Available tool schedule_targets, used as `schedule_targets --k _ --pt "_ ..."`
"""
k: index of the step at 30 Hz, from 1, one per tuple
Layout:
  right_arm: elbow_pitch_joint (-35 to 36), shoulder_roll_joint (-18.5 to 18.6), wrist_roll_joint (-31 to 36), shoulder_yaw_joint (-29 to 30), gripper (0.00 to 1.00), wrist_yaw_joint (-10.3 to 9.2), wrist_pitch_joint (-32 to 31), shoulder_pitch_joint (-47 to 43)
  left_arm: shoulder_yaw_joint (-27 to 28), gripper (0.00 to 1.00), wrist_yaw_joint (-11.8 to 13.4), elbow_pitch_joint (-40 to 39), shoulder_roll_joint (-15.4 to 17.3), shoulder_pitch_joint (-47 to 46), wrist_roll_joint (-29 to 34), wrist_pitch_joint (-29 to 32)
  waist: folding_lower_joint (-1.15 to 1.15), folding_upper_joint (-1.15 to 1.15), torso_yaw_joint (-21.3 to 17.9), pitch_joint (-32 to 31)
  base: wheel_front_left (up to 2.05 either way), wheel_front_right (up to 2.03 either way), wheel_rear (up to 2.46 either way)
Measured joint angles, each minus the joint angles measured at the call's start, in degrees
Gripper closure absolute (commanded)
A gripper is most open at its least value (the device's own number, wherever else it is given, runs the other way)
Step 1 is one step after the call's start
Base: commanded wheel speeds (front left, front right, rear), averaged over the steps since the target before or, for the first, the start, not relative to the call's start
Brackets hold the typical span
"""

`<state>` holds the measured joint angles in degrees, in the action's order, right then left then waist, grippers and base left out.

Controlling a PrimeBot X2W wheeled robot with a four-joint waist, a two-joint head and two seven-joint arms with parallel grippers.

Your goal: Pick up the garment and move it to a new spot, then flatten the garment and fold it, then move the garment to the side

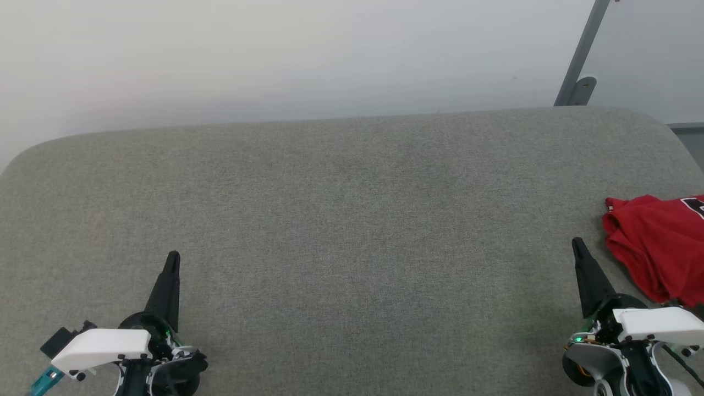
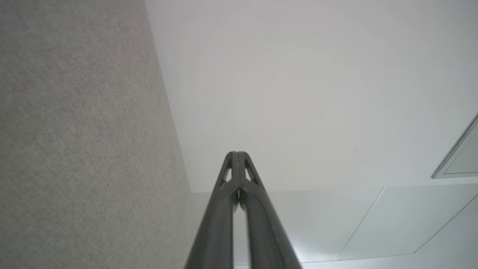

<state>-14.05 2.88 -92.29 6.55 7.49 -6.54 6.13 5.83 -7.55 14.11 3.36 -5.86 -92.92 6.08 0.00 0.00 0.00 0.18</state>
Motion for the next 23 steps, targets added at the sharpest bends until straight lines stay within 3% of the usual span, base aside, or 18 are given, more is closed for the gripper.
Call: schedule_targets --k 23 --pt "-0.02 0.00 0.00 -0.01 1.00 0.00 0.00 0.01 0.19 1.00 0.00 0.01 -0.11 -0.01 0.12 0.15 0.00 0.00 0.00 0.00 0.00 0.00 0.00"
